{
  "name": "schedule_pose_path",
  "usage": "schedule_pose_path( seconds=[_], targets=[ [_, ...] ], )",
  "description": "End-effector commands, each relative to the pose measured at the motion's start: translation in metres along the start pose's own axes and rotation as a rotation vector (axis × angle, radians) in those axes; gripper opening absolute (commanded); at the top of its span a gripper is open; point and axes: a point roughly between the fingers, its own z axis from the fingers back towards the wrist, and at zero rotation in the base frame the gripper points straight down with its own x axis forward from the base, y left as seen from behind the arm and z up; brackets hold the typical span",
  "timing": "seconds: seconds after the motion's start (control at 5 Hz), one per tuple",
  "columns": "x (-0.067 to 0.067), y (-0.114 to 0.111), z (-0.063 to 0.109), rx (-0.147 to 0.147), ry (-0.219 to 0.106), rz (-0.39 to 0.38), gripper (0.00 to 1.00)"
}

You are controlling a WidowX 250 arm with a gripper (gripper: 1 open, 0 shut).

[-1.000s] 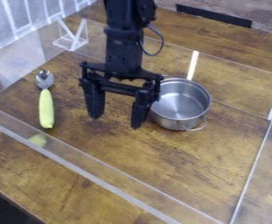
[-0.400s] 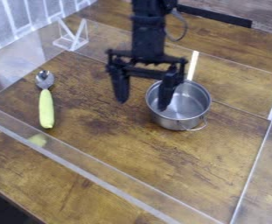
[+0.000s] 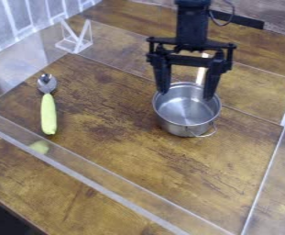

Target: Remove the mushroom from the silver pot and put it on the table

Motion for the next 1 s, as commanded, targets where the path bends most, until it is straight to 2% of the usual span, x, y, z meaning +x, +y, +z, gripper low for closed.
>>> schedule_pose_path(
  seconds=[0.0, 0.2, 0.6, 0.8],
  targets=[
    [0.003, -0.009, 0.016, -0.016, -0.062, -0.037, 1.00],
    [0.007, -0.006, 0.013, -0.010, -0.063, -0.046, 1.00],
    [0.017, 0.004, -0.010, -0.016, -0.082, 0.055, 1.00],
    [0.023, 0.011, -0.009, -0.011, -0.098, 0.089, 1.00]
  ],
)
